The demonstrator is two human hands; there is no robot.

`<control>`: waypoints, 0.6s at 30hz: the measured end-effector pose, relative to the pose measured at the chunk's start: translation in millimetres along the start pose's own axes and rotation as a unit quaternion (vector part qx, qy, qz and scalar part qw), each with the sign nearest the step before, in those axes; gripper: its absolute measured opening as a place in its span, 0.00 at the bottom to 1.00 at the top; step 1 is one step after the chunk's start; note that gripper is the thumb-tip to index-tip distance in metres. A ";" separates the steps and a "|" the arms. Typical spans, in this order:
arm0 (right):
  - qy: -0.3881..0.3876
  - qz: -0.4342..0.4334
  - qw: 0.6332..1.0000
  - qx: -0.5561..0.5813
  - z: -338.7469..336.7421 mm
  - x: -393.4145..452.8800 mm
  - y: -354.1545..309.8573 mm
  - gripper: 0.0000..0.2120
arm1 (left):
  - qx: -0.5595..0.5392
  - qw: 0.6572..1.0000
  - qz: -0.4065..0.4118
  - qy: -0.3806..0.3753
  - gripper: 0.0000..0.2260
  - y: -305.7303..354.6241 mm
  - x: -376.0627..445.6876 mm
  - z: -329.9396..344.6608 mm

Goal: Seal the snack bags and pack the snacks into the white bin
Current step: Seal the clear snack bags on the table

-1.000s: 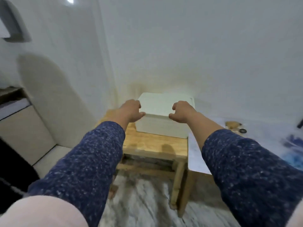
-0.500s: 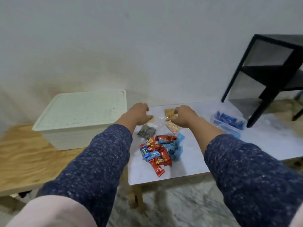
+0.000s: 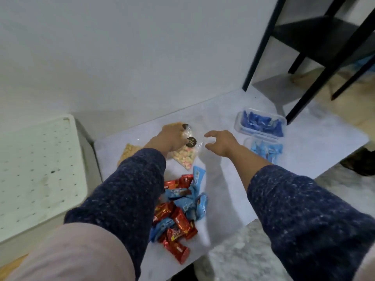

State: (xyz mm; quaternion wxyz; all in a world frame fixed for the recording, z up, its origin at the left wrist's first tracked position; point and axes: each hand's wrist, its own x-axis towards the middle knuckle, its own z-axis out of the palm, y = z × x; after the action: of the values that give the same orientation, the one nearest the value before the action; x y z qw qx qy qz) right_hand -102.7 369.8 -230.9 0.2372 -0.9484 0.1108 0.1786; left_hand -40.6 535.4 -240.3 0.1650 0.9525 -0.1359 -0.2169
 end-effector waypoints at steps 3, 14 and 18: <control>-0.008 0.024 0.998 0.059 6.3 21.6 5.8 0.19 | -0.038 0.999 0.011 -0.020 0.28 0.5 29.9 13.4; 0.015 0.044 0.975 0.216 6.5 69.8 9.2 0.16 | -0.178 0.984 0.004 0.020 0.27 3.0 80.2 24.1; 0.003 0.008 0.976 0.218 -5.3 78.7 3.0 0.15 | -0.239 0.968 -0.059 0.042 0.12 -0.4 74.0 11.9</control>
State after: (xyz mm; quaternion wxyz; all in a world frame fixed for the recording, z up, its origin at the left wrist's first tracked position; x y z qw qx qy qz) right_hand -30.4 354.7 -258.5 0.4361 -0.8738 0.1550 0.1494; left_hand 18.4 508.2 -277.8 0.3803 0.9000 -0.0162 -0.2125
